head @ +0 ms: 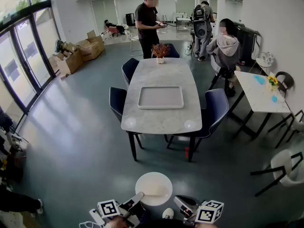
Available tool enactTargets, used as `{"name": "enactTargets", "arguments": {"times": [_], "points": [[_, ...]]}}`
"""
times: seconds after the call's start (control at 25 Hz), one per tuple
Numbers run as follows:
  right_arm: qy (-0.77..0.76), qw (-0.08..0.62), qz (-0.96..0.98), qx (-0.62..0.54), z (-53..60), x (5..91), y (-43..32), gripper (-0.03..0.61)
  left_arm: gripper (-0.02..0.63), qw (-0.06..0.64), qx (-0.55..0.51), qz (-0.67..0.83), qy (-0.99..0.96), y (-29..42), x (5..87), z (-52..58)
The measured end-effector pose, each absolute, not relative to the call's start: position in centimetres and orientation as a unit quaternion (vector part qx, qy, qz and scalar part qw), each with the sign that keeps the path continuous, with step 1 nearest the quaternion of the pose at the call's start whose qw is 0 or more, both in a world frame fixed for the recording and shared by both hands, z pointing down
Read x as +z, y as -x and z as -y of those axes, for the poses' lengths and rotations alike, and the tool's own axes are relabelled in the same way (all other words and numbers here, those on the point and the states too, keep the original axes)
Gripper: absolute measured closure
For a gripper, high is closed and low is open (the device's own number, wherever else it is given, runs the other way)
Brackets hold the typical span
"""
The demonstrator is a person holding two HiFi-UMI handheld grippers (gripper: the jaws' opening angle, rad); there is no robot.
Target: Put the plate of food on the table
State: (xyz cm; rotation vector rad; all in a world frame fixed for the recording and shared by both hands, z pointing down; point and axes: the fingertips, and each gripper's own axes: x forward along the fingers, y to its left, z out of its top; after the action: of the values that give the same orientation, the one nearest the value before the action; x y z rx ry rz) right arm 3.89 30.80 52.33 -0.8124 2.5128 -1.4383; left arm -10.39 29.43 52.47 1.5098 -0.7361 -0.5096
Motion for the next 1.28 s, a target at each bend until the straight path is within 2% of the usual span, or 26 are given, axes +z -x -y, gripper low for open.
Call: {"name": "enactTargets", "arguments": {"times": [0.48,0.68,0.92,1.28], "points": [[0.282,0.051,-0.83,-0.478,-31.1,51.2,-4.3,0.568,0.595,0.641,-0.224,0.326,-0.657,10.3,52.3,-29.8],[0.261,0.085,-0.837,-0.474,-31.0,50.9,-4.1,0.568,0.595,0.637,-0.221,0.326,-0.662,10.4,52.5,-29.6],[0.265,0.073,-0.837,-0.473,-30.5,50.3,-4.4,0.568,0.595,0.634,-0.222,0.33,-0.663,10.3,52.2,-29.2],[0.256,0.099,-0.841,-0.466,-29.3,48.3,-5.2,0.568,0.595,0.623,-0.237,0.326,-0.671,9.9,50.8,-27.8]]}}
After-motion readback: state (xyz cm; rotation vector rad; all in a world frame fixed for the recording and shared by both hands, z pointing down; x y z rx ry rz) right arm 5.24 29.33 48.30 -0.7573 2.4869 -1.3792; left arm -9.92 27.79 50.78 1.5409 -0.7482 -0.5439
